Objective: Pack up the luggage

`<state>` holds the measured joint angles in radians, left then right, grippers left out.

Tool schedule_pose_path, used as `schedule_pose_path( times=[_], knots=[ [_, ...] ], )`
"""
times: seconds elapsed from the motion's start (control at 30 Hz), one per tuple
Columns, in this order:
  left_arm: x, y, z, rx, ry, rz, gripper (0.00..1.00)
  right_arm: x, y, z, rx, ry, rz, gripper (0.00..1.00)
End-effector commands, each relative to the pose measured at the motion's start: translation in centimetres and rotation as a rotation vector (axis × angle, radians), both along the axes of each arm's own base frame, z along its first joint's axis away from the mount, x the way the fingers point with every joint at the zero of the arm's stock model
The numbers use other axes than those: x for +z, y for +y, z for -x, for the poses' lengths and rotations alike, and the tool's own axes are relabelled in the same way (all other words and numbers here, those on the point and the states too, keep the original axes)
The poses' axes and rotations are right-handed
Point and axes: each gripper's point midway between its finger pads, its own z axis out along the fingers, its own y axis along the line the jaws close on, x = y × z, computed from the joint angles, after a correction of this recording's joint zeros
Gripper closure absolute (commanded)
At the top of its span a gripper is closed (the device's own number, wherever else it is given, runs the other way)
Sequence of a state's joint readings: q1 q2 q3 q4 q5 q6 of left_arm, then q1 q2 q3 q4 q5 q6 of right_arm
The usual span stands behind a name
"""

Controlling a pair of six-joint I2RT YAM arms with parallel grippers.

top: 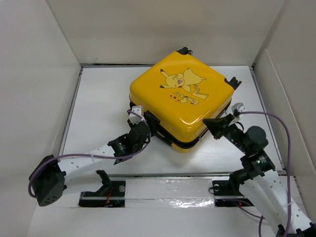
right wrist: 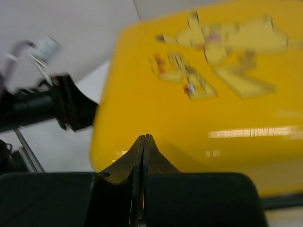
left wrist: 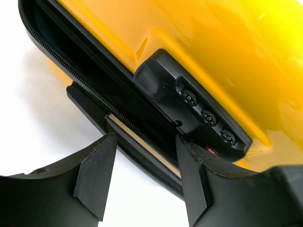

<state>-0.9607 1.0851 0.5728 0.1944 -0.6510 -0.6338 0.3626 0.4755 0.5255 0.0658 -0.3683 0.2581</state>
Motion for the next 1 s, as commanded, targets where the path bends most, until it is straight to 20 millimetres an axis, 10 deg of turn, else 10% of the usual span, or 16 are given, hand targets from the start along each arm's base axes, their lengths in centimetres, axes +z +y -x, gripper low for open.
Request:
schedule_pose_path(
  times=[0.0, 0.27, 0.43, 0.6, 0.8, 0.97],
  knots=[
    [9.2, -2.8, -1.2, -0.013, -0.182, 0.294, 0.50, -5.8, -1.9, 0.5, -0.107, 0.146, 0.059, 0.91],
    [6.4, 0.9, 2.5, 0.020, -0.116, 0.358, 0.57, -11.8, -2.2, 2.1, -0.104, 0.249, 0.030, 0.59],
    [8.0, 1.9, 3.0, 0.017, -0.137, 0.368, 0.58, -13.1, -1.7, 2.2, -0.083, 0.256, 0.007, 0.57],
    [4.0, 3.8, 4.0, 0.045, -0.050, 0.246, 0.78, -14.3, -1.6, 2.1, -0.076, 0.284, 0.038, 0.52],
    [-2.0, 2.6, 6.5, -0.067, 0.107, 0.242, 0.90, -15.4, -0.7, 2.7, -0.011, 0.280, 0.033, 0.52],
    [-2.6, -0.1, 7.5, -0.214, 0.121, 0.273, 0.90, -15.5, 0.2, 3.5, 0.062, 0.249, 0.036, 0.51]
  ],
)
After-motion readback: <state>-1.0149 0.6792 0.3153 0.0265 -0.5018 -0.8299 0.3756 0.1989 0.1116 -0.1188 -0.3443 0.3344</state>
